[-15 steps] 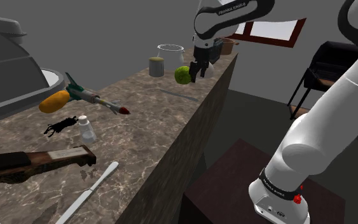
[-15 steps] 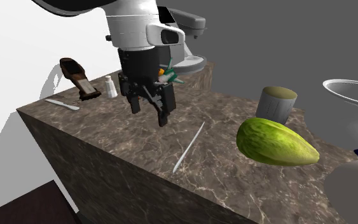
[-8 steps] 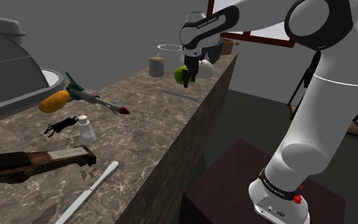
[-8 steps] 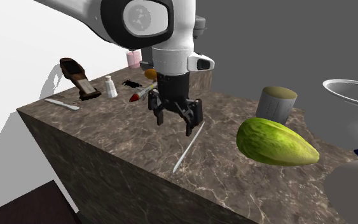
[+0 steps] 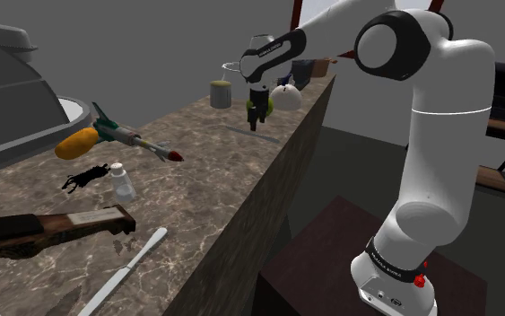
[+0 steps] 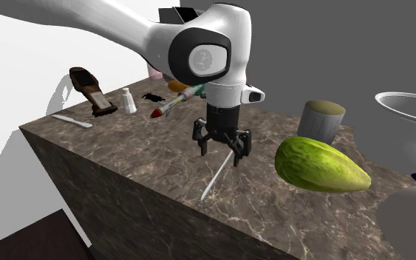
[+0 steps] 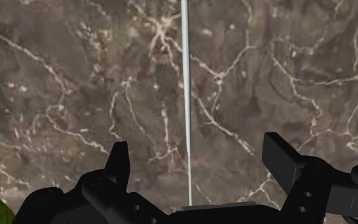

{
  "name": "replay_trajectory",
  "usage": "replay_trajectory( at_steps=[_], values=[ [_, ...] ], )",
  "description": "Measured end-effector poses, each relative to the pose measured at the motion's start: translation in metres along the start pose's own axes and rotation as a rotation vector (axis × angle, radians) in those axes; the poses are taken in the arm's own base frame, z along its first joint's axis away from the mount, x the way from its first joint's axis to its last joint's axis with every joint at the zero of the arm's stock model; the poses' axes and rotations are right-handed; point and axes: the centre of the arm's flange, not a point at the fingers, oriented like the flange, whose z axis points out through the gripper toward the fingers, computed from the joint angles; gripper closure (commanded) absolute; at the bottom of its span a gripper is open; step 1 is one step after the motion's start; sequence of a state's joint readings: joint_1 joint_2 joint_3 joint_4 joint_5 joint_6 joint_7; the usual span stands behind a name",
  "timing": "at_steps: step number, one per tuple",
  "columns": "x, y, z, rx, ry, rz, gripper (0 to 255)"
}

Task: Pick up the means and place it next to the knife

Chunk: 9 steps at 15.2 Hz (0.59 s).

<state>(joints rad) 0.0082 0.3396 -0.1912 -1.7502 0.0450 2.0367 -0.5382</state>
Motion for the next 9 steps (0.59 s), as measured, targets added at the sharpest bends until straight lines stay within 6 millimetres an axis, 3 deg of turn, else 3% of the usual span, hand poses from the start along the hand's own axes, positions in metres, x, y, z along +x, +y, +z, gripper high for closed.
replay_trajectory(
  at_steps=[4, 9],
  values=[
    [0.0, 0.001, 0.023, 0.0, 0.0, -0.001, 0],
    [0.0, 0.0, 0.028, 0.0, 0.0, -0.001, 0]
  ],
)
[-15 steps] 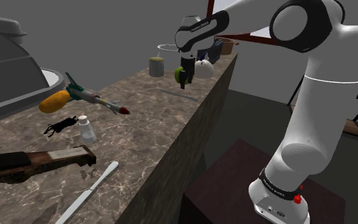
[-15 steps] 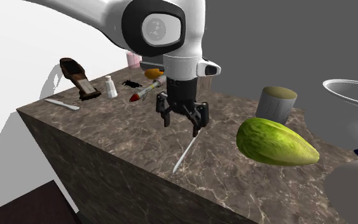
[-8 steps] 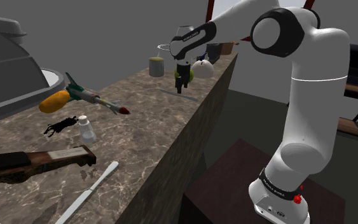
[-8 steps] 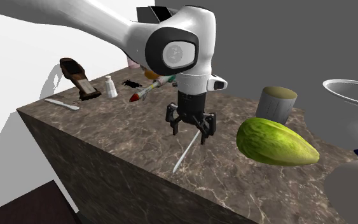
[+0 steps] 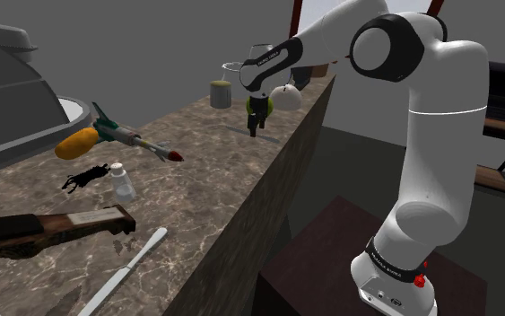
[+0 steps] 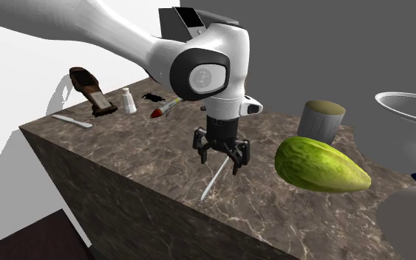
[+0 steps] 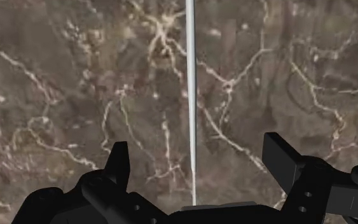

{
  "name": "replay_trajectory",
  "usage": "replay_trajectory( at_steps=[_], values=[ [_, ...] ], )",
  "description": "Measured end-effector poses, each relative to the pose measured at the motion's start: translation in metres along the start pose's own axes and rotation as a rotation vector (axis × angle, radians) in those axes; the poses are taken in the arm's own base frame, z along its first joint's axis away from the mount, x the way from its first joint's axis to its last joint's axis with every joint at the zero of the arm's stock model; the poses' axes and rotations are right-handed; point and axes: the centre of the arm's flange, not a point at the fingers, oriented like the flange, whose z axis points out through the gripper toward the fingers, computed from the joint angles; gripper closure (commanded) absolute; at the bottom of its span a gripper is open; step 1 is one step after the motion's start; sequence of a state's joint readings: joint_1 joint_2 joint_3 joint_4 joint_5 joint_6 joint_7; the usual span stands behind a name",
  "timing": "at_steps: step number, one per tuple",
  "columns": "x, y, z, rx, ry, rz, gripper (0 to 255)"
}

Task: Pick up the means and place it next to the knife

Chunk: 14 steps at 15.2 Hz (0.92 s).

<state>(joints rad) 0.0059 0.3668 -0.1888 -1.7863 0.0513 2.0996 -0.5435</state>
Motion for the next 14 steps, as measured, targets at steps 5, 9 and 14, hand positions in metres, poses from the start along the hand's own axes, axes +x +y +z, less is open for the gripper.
replay_trajectory(
  at_steps=[5, 9, 14],
  values=[
    [0.0, 0.0, 0.0001, 0.0, 0.0, 0.0, 255],
    [0.0, 0.0, 0.0001, 0.0, 0.0, 0.0, 255],
    [0.0003, -0.0001, -0.002, 0.0, 0.0, 0.0, 255]
  ],
)
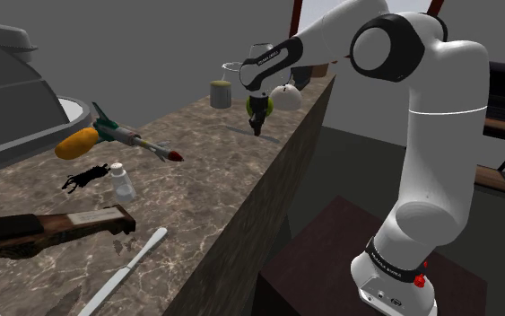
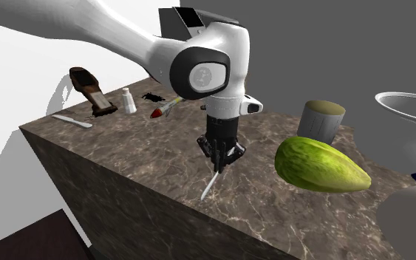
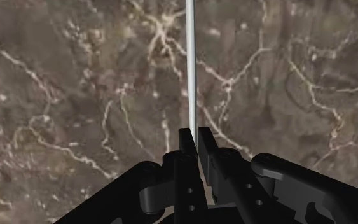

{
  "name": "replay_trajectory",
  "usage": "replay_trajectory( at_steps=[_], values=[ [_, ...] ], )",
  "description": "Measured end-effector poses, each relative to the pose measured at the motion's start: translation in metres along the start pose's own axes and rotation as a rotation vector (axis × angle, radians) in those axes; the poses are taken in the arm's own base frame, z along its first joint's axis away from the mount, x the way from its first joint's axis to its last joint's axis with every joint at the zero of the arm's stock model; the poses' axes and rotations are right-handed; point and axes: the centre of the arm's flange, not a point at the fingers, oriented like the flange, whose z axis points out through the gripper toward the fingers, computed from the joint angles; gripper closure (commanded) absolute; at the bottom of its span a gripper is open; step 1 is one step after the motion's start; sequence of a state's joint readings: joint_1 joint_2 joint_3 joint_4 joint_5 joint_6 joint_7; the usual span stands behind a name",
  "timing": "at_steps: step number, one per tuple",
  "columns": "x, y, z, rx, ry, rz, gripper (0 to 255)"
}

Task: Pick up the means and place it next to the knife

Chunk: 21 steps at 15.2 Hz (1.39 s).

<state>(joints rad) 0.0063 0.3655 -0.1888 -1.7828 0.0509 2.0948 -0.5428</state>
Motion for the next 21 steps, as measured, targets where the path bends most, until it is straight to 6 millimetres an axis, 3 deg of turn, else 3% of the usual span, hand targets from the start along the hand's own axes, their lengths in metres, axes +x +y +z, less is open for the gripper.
replay_trajectory(
  at_steps=[18, 21],
  values=[
    [-0.005, 0.0, -0.093, 0.0, 0.001, 0.0, 255],
    [0.003, -0.026, -0.098, 0.0, 0.0, 0.0, 255]
  ],
)
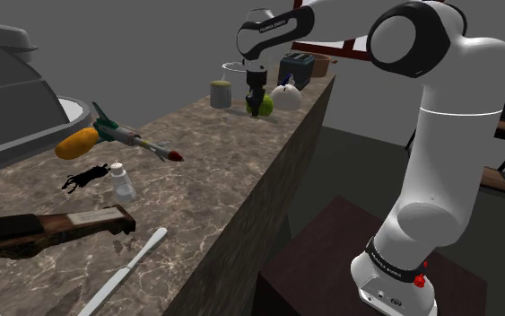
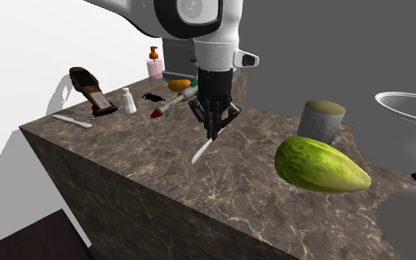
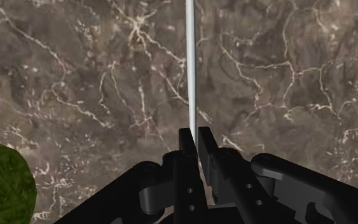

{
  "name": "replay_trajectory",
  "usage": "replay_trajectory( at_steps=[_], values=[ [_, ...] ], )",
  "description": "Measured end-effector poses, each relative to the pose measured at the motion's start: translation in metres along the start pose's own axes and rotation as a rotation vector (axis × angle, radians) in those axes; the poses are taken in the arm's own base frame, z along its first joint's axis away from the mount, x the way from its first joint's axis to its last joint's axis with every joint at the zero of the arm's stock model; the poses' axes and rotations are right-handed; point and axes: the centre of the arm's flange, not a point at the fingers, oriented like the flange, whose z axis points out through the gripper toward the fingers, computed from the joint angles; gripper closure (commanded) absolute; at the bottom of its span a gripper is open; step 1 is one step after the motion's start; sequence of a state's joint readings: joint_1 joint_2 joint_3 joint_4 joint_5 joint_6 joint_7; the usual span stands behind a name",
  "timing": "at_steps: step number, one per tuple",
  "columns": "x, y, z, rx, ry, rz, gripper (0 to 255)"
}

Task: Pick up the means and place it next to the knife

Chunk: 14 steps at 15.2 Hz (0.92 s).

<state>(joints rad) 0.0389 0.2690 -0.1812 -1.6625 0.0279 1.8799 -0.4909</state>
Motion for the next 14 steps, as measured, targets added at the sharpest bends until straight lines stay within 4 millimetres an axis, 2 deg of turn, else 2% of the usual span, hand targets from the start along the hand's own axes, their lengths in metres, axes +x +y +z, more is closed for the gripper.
replay_trajectory(
  at_steps=[8, 14],
  values=[
    [0.026, -0.105, -0.005, 0.0, 0.0, -0.001, 255],
    [0.048, -0.176, -0.006, 0.0, 0.0, -0.001, 255]
  ],
)
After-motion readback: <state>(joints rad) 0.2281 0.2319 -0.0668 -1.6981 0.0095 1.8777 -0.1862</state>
